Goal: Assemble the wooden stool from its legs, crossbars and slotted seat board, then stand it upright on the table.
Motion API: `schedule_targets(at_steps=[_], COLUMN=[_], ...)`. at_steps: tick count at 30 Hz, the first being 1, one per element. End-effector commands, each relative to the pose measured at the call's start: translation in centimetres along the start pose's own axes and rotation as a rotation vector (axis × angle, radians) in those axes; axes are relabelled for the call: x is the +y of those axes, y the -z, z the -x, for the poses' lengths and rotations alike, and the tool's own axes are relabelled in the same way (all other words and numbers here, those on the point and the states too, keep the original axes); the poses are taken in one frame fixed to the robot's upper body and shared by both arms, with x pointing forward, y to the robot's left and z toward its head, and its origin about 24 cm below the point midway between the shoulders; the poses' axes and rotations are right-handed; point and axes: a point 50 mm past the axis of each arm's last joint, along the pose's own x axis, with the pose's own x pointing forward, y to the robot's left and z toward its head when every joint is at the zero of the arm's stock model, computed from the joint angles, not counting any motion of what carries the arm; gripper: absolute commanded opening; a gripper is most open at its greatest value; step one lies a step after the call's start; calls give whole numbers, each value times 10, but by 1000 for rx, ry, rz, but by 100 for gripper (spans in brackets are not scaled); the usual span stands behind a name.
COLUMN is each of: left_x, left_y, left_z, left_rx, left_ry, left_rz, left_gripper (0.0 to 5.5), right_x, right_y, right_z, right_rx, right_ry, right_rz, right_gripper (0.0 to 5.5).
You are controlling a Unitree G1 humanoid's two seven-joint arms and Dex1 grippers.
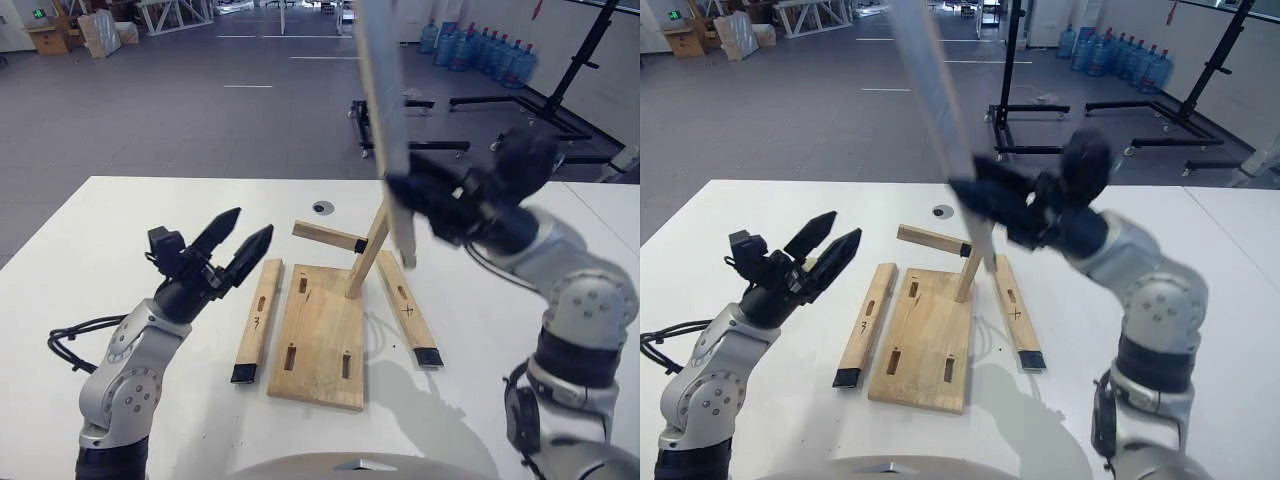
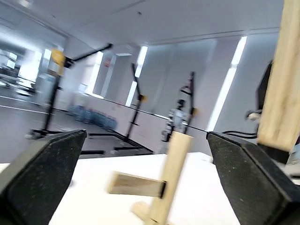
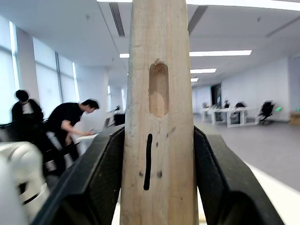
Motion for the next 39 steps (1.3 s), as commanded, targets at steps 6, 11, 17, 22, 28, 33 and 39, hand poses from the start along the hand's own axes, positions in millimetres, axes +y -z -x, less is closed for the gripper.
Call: schedule_targets(at_steps=[6, 11, 17, 22, 28, 33, 39], left_x=[-23, -22, -22, -16, -12, -13, -11], left_y=[-11, -13, -8, 1, 4, 10, 14], left_z=[-7, -6, -9, -6, -7, -8, -8], left_rx=[59, 34, 55, 79, 81, 110, 125], left_ry=[337, 319, 311, 282, 283, 289, 280], left_rz=[172, 190, 200, 218, 240, 241, 242], left_gripper=[469, 469, 469, 469, 469, 469, 469], right_x=[-8, -20, -23, -25, -31, -32, -32], right_y=[37, 58, 82, 90, 93, 99, 102], right_z=[12, 7, -1, -8, -10, -7, -11], right_rx=[66, 164, 289, 302, 272, 256, 277], right_ry=[81, 66, -13, -81, -120, -156, -208], right_rz=[-10, 8, 42, 24, -30, -119, -132], right_gripper=[202, 202, 202, 202, 202, 202, 202])
